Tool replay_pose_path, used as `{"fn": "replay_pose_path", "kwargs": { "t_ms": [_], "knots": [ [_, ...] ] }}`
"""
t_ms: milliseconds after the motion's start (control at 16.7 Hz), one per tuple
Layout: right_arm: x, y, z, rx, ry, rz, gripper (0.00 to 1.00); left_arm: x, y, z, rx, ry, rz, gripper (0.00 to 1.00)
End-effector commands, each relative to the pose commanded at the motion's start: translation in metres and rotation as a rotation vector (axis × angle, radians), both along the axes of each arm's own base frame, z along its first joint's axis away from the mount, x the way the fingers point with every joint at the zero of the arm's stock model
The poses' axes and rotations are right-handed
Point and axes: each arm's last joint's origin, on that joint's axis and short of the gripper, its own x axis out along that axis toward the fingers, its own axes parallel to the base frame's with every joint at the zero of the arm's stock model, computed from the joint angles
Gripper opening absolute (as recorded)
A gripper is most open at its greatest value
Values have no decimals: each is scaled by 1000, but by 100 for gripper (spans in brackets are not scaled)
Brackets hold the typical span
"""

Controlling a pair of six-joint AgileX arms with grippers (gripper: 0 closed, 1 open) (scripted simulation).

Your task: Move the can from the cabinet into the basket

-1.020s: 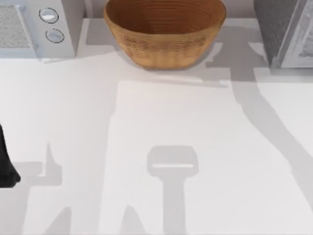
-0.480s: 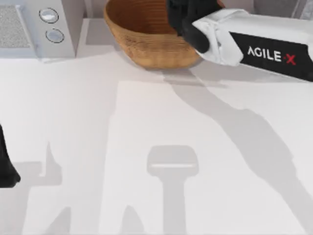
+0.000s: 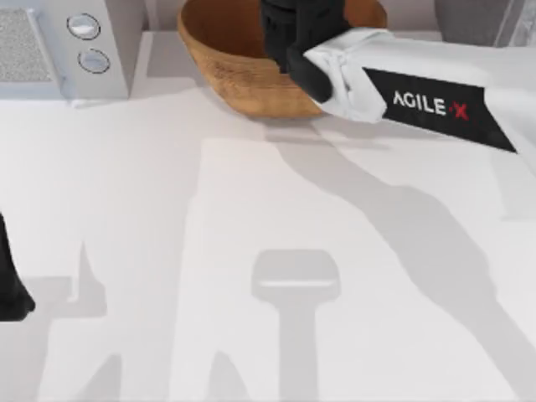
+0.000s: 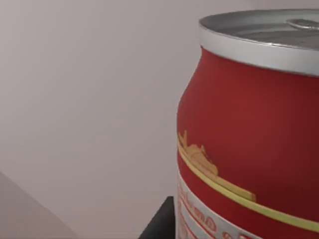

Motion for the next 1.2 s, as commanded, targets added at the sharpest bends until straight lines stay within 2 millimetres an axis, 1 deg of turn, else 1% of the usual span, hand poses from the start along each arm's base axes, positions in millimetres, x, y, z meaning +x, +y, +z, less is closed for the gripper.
{"fn": "replay_pose_path", "kwargs": {
  "t_ms": [120,420,660,1200],
  "knots": [
    [3,1,-1,-1,-1,1,0,0,0,0,0,0,0,100],
    [20,2,-5,5,-11,1,0,0,0,0,0,0,0,100],
    [22,2,-5,7,-13,1,0,0,0,0,0,0,0,100],
    [22,2,-5,7,-13,1,68,0,0,0,0,0,0,100]
  ]
}}
